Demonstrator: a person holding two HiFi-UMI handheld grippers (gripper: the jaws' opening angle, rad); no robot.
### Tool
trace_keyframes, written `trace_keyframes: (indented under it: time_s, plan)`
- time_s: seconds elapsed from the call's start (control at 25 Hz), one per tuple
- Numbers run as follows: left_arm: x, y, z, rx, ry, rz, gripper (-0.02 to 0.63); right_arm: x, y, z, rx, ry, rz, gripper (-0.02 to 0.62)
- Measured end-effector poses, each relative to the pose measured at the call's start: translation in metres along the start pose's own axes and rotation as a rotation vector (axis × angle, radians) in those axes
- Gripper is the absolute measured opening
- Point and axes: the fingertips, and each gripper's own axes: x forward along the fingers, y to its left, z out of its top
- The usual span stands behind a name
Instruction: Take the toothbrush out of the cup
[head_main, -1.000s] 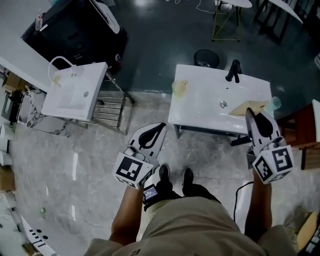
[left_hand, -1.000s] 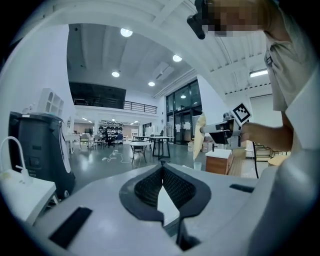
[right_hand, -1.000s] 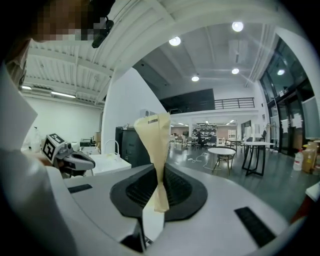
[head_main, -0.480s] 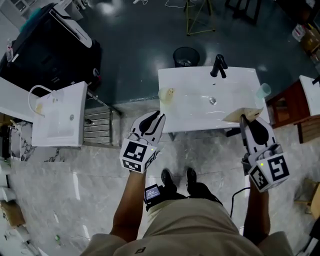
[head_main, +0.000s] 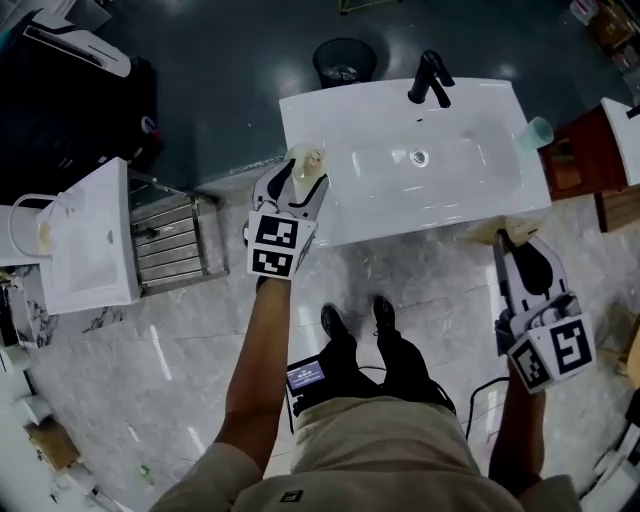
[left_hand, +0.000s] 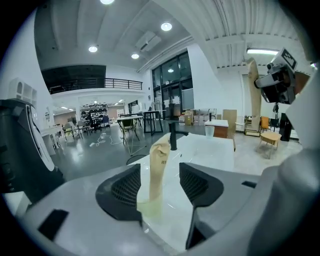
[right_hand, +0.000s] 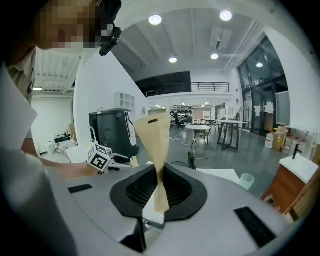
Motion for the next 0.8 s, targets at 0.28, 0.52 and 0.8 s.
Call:
trace_keyframes:
  time_s: [0.28,0.52,0.8]
  plan:
    - [0.051,0.003,-0.01,0.062,0.014,0.003,0.224,0.026,-0.02,-0.04,0.038,0.052,-0.004,0.035]
    - [0.051,0.01,-0.016,0.049,-0.007,0.014,0.17,0.041,-0.011,-0.056,0.041,0.09,0.019,0.037]
    - [0.04,0.016,-0.006,0.022,-0.075,0.015,0.043,0.054,-0.004,-0.054,0.032,0.09,0.04,0.035]
